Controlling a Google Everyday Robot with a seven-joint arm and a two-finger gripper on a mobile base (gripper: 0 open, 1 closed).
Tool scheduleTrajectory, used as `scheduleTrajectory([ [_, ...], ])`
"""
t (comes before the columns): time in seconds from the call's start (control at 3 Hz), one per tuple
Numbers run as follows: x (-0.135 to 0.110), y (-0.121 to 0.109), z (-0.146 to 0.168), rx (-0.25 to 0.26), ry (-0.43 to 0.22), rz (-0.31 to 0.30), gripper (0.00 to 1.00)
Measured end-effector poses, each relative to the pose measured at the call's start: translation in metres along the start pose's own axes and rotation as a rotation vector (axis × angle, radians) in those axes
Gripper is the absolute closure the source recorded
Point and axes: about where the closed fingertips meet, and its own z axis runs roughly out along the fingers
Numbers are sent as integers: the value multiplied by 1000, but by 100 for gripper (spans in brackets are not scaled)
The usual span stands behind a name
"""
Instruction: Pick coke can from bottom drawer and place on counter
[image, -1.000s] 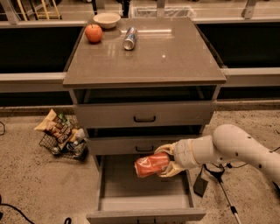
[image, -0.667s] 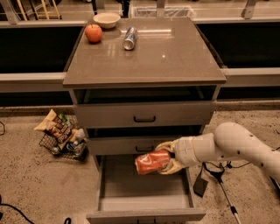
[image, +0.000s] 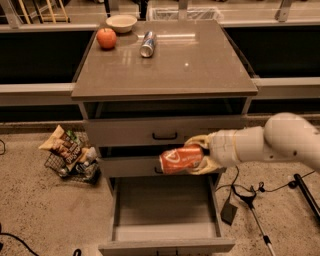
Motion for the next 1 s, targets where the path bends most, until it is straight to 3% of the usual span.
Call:
scheduleTrajectory([
  [0.33,-29,-67,-53,102,32,-66,100],
  [0.67,-29,-73,-52,105,32,-70,100],
  [1.0,-25,-114,-59,102,40,-111,100],
])
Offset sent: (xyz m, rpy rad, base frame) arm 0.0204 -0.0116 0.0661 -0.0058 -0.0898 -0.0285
